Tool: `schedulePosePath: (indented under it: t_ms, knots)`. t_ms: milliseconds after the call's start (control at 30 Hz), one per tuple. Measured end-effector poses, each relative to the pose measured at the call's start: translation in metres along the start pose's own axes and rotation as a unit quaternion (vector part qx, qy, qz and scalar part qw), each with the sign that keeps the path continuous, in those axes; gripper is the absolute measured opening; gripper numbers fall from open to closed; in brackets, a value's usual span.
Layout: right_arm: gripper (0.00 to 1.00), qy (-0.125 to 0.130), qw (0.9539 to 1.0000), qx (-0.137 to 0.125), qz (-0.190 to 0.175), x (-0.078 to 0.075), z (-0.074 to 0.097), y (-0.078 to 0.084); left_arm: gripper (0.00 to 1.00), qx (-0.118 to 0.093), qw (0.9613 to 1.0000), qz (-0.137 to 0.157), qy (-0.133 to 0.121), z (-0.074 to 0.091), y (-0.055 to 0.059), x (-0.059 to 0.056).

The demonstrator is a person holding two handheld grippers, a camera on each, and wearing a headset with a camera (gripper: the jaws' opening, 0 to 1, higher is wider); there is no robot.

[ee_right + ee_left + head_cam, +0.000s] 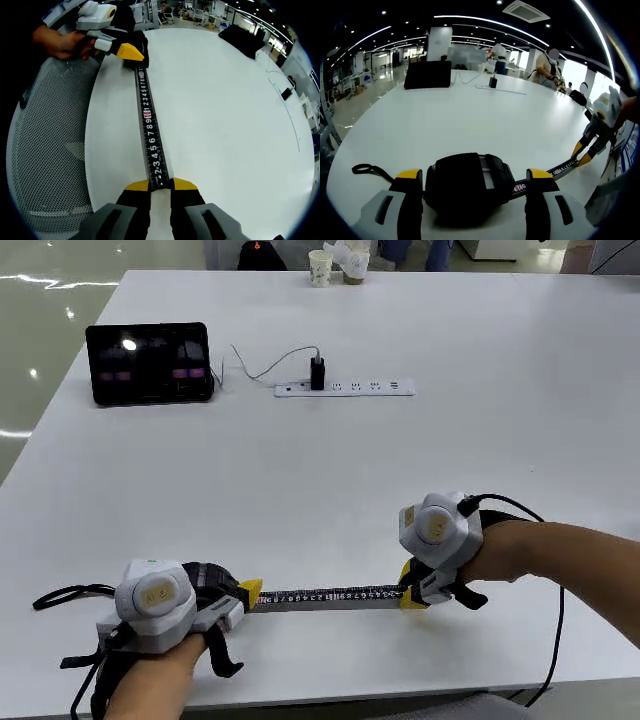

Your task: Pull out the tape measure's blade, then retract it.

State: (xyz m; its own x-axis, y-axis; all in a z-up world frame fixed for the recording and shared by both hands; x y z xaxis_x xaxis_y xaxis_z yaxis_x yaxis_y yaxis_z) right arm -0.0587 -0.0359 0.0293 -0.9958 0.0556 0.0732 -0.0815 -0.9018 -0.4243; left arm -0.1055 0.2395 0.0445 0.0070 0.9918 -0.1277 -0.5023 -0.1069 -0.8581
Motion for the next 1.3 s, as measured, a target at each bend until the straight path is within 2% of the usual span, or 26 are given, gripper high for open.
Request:
schedulePosePath:
  t_ms: [67,100,233,400,600,733,900,967,1300]
  knots:
    - [0.11,0.001,1.0000,0.007,0.000,0.0003,-0.0003,-0.0007,0.75,0.004,1.0000,-0.004,0.003,0.0001,0.0007,-0.0012]
    - [0.11,0.002,0.9999,0.010,0.000,0.0003,-0.0003,-0.0006,0.74,0.009,0.9998,-0.016,-0.003,-0.0001,0.0018,-0.0012]
    - [0.11,0.000,0.9999,0.012,-0.007,-0.0008,0.0003,-0.0001,0.65,0.010,0.9998,0.000,-0.016,0.0013,0.0002,0.0056]
    - [0.11,-0.001,0.9999,0.013,-0.009,-0.0010,0.0003,0.0002,0.65,0.014,0.9998,0.010,-0.013,0.0009,0.0008,0.0045]
    - [0.11,0.003,0.9998,0.015,-0.010,-0.0007,0.0002,0.0003,0.64,0.023,0.9995,-0.013,-0.014,0.0007,0.0006,0.0032]
    - [0.11,0.003,0.9998,0.017,-0.005,-0.0006,0.0000,0.0003,0.64,0.030,0.9993,-0.017,-0.015,0.0019,0.0003,0.0037]
    - [0.11,0.006,0.9998,0.017,0.001,0.0000,0.0004,0.0005,0.63,0.029,0.9992,-0.021,-0.016,0.0022,0.0007,0.0041]
    - [0.11,0.008,0.9998,0.011,-0.012,0.0005,-0.0002,0.0001,0.63,0.027,0.9991,-0.030,-0.014,0.0018,-0.0005,0.0045]
    - [0.11,0.015,0.9998,0.002,-0.011,0.0001,-0.0015,-0.0005,0.64,0.023,0.9994,-0.021,-0.015,0.0025,-0.0001,0.0048]
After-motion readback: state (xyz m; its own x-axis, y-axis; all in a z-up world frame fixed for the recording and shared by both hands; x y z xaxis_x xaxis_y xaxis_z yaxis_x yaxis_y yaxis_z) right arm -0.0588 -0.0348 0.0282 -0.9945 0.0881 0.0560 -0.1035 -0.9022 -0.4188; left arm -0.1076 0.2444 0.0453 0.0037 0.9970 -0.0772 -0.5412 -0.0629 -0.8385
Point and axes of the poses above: the centre of the closed fingertips' face, and the gripper's own axes: z roughly backward along the fingers, x roughly to its left, y roughly out of its underside, the point moved 5 cm from there along z, roughly backward along the fingers, and after that the axes turned 5 degrees about -x, right-handed, at the moved point
